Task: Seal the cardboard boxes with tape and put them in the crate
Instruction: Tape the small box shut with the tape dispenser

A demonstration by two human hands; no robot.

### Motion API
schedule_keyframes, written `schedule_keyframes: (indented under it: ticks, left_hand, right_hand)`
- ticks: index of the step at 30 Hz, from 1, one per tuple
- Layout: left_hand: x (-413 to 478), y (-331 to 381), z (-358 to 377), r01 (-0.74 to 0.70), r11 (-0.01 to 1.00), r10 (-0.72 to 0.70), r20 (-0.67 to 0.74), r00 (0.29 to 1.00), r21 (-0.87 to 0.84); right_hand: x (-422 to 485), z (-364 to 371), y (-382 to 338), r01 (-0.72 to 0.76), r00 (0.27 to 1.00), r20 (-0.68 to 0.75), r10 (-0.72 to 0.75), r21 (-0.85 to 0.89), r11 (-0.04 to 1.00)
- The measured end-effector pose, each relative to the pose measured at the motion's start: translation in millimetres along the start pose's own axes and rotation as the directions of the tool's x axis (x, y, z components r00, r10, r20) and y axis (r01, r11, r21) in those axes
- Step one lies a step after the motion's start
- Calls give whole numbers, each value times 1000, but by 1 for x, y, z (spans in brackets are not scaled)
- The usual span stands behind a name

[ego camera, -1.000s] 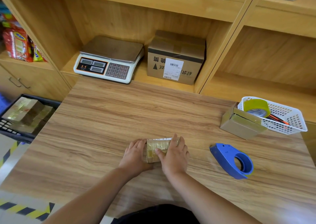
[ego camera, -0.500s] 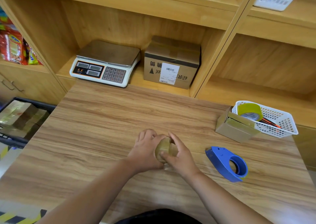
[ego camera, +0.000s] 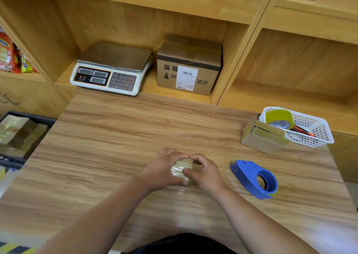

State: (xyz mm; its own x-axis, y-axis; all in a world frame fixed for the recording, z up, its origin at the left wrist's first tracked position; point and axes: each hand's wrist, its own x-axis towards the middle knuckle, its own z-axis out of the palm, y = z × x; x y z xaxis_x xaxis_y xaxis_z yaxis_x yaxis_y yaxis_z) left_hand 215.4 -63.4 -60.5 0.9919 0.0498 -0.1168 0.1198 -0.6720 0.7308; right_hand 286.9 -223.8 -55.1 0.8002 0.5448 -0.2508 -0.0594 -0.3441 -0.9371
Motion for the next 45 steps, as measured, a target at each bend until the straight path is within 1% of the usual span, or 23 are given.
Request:
schedule_keyframes:
  ticks: [3, 6, 7, 10, 12, 14, 16, 18, 21, 23, 26, 28, 33, 36, 39, 41, 43, 44, 45]
  left_hand:
    - [2, -2, -1, 14, 1000, -14, 30, 999, -1]
    - [1, -5, -5, 163, 982, -166, -21, 986, -97]
    - [1, -6, -8, 189, 974, -193, -26, 981, -127]
    - [2, -9, -14, 175, 980, -175, 2, 985, -98]
    - [2, -11, -15, 191, 976, -191, 10, 982, -106]
    - [2, -11, -14, 227, 957, -228, 19, 974, -182]
    - [2, -11, -12, 246, 932, -253, 9, 967, -266]
    - [3, -12, -12, 248, 916, -263, -4, 965, -315]
    - [3, -14, -10, 243, 896, -267, -15, 964, -371]
    - [2, -14, -9, 241, 886, -277, -36, 960, -395]
    - [3, -15, -8, 236, 869, -288, -56, 956, -436]
    - [3, -14, -6, 237, 865, -296, -68, 953, -442]
    - [2, -12, -2, 199, 885, -280, -139, 950, -421]
    - [0, -11, 0, 185, 898, -269, -165, 949, -400]
    - [-3, -11, 1, 212, 911, -277, -144, 950, -353]
    - [-5, -12, -2, 239, 915, -306, -175, 936, -325]
    - [-9, -12, -4, 256, 912, -349, -275, 896, -321]
    - [-11, -12, -5, 263, 911, -359, -297, 885, -317]
    - [-14, -12, -4, 272, 912, -360, -283, 889, -307]
  right_hand:
    - [3, -1, 1, -11, 1000, -1, 11, 3, 1000]
    - [6, -3, 4, -20, 1000, -5, 20, 28, 999]
    - [7, -4, 4, -19, 1000, -8, 20, 37, 999]
    - [10, -2, 3, -10, 1000, 1, 10, 35, 999]
    - [11, -1, 2, -4, 1000, -4, 4, 24, 1000]
    - [12, -1, 1, 21, 999, -35, -22, -24, 999]
    - [14, -2, 2, 55, 998, -37, -60, -115, 992]
    - [16, -2, 3, 91, 996, 2, -94, -243, 966]
    - [16, -1, 6, 158, 987, 87, -133, -432, 888]
    - [14, 0, 8, 157, 986, 127, -108, -483, 861]
    - [13, 1, 12, 114, 990, 132, -56, -482, 869]
    - [15, 2, 12, 110, 992, 111, -65, -468, 877]
    - [18, 6, 7, 213, 977, 70, -204, -441, 872]
    - [17, 9, 6, 225, 973, 51, -226, -444, 867]
    - [14, 11, 7, 218, 969, -4, -246, -452, 865]
    - [10, 13, 6, 181, 969, -62, -238, -475, 861]
    - [3, 15, 7, 94, 966, -166, -199, -491, 866]
    - [0, 15, 7, 47, 960, -217, -174, -488, 871]
    - [-2, 15, 8, 11, 958, -247, -146, -477, 879]
